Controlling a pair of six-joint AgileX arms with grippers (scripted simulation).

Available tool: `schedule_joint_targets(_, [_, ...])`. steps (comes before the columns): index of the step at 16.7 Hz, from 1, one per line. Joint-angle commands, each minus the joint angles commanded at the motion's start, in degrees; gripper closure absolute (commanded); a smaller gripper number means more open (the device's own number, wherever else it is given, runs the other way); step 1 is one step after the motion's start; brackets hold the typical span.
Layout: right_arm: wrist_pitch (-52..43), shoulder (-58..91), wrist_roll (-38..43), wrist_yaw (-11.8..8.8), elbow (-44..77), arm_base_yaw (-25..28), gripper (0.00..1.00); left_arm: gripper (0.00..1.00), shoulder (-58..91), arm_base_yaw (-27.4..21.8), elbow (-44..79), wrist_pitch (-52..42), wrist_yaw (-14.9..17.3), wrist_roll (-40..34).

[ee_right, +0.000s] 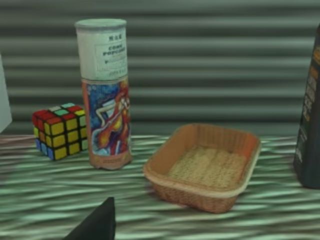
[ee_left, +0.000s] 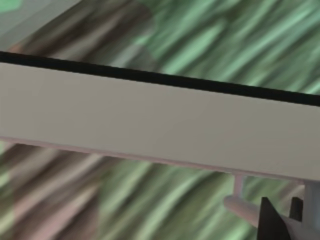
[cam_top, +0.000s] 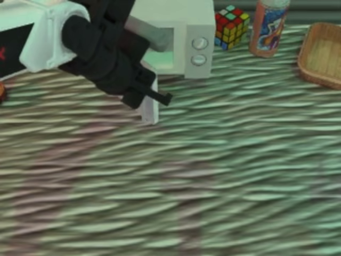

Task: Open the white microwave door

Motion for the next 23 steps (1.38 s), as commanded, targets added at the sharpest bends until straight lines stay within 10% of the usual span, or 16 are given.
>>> schedule_joint_targets(23, [0.0,0.0,0.0,0.0,0.0,0.0,0.0,1.0,-2.6,2.8,-2.9,-0.5,4.2,7.4])
